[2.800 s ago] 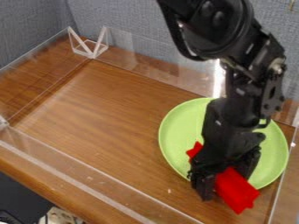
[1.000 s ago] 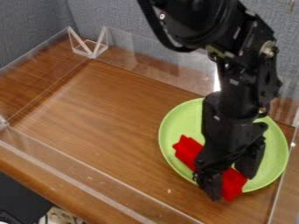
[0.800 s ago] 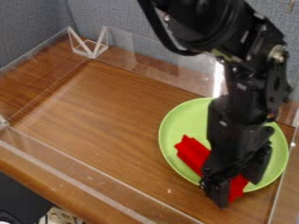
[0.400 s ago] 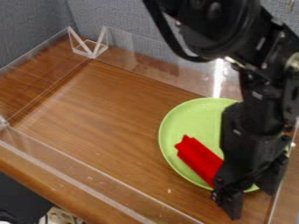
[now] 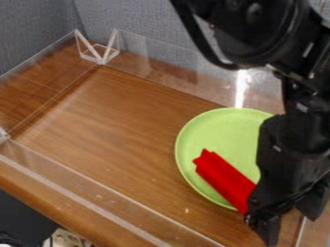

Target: Put the red object on the green plate

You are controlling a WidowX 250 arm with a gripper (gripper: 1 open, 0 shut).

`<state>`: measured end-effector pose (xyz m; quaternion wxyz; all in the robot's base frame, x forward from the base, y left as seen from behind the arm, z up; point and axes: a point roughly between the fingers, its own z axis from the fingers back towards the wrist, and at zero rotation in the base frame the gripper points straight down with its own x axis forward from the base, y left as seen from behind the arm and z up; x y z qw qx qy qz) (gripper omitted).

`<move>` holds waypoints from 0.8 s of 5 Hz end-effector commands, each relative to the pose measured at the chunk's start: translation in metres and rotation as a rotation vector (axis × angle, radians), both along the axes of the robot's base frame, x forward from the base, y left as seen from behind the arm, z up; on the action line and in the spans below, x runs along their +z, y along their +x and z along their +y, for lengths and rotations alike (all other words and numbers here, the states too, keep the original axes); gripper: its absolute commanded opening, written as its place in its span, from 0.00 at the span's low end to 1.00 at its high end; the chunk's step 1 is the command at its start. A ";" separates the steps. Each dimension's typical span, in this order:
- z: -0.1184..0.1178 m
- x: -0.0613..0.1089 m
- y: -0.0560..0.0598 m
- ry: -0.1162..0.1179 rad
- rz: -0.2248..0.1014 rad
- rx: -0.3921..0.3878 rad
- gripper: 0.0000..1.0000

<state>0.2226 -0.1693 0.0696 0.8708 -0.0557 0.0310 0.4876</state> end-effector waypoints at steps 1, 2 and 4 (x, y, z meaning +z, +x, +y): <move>0.003 0.025 0.015 -0.040 -0.069 0.028 1.00; 0.002 0.037 0.015 -0.043 -0.074 0.094 1.00; 0.003 0.084 0.008 -0.057 -0.087 0.028 1.00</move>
